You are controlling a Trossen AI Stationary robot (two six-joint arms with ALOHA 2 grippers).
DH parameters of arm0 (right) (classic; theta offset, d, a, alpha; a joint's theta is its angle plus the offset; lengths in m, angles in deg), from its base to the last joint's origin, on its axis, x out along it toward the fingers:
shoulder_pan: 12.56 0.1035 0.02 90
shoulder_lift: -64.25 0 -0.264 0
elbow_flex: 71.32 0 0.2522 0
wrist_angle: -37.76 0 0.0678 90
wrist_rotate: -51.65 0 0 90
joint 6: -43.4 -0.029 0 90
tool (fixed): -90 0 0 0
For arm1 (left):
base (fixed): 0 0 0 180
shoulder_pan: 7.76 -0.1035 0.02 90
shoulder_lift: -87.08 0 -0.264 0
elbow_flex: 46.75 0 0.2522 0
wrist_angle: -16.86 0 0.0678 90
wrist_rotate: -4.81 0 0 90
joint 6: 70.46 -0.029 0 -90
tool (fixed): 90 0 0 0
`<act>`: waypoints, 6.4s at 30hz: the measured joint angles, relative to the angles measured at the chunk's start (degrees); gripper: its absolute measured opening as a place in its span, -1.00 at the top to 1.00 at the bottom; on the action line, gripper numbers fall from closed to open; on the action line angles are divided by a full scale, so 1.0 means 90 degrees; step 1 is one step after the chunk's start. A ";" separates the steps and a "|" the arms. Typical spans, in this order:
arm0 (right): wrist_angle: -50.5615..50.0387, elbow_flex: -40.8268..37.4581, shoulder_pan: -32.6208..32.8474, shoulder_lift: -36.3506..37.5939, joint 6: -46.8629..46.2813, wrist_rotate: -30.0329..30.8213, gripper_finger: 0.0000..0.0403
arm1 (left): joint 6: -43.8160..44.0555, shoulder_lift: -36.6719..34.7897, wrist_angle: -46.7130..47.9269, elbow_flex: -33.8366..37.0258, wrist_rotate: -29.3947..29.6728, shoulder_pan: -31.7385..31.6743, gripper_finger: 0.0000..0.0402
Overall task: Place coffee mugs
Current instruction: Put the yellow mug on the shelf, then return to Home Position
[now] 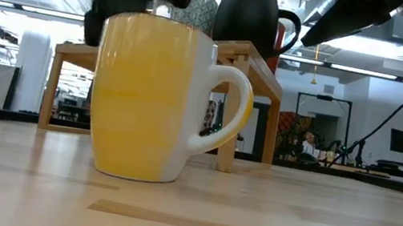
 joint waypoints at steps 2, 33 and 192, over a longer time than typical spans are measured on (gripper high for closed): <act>0.0017 0.0000 0.0000 0.0002 -0.0002 0.0005 -0.13 | 0.0032 0.0046 -0.0034 0.0086 -0.0041 -0.0016 0.31; 0.0020 -0.0005 0.0000 0.0002 -0.0002 0.0009 -0.13 | 0.0146 -0.2090 0.2859 -0.0953 0.1464 0.0089 0.98; 0.4285 -0.5079 -0.2793 0.5340 0.2018 -0.4464 0.91 | -0.5518 -1.0656 -0.4832 0.7608 0.1198 -0.0573 1.00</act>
